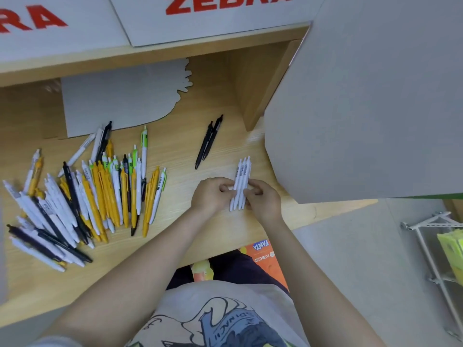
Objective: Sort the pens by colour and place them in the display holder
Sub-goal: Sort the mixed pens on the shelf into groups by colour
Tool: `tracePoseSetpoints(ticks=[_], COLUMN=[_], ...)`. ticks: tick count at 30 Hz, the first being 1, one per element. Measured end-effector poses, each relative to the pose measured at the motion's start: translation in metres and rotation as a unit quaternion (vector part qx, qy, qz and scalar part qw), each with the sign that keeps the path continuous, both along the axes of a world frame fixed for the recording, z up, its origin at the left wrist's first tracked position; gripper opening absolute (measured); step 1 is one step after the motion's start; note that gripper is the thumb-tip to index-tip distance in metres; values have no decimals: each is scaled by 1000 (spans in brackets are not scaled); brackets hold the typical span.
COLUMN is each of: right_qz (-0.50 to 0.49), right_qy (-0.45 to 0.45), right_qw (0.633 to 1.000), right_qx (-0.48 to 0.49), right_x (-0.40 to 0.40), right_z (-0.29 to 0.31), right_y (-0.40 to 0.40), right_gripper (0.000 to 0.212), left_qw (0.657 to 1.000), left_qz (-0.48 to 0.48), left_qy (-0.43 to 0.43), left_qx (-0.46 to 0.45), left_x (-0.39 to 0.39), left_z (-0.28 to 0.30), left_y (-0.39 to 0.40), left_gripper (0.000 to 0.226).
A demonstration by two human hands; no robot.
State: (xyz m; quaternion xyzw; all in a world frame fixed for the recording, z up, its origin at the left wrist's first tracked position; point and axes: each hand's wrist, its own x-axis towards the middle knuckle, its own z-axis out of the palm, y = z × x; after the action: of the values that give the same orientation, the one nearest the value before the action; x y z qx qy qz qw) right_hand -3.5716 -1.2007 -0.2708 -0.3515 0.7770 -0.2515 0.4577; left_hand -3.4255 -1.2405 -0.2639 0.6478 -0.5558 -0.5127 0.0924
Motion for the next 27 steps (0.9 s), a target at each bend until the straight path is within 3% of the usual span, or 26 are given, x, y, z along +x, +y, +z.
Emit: tracePoseSetpoints(ticks=[3, 7, 10, 12, 16, 19, 27], right_qz=[8, 26, 73, 114, 194, 205, 148], right_qy=[39, 61, 32, 7, -8, -20, -18], right_qw=[999, 995, 994, 991, 980, 979, 988], right_qx=[-13, -71, -71, -64, -32, 1, 33], right_x=[1, 26, 61, 87, 134, 158, 209], right_z=[4, 18, 20, 16, 7, 2, 0], right_y=[0, -2, -7, -10, -16, -20, -34], right_gripper=[29, 23, 17, 14, 17, 24, 29], left_qw=[1000, 988, 956, 929, 915, 917, 945], left_qz=[0, 56, 51, 22, -53, -58, 8], left_qy=[21, -28, -133, -235, -324, -352, -294], left_qx=[-6, -142, -256, -285, -233, -178, -146], left_x=[16, 69, 119, 149, 196, 219, 239], left_z=[6, 9, 5, -1, -10, -17, -20], left_y=[2, 14, 24, 28, 34, 38, 44], left_gripper=[32, 27, 37, 49, 69, 84, 85])
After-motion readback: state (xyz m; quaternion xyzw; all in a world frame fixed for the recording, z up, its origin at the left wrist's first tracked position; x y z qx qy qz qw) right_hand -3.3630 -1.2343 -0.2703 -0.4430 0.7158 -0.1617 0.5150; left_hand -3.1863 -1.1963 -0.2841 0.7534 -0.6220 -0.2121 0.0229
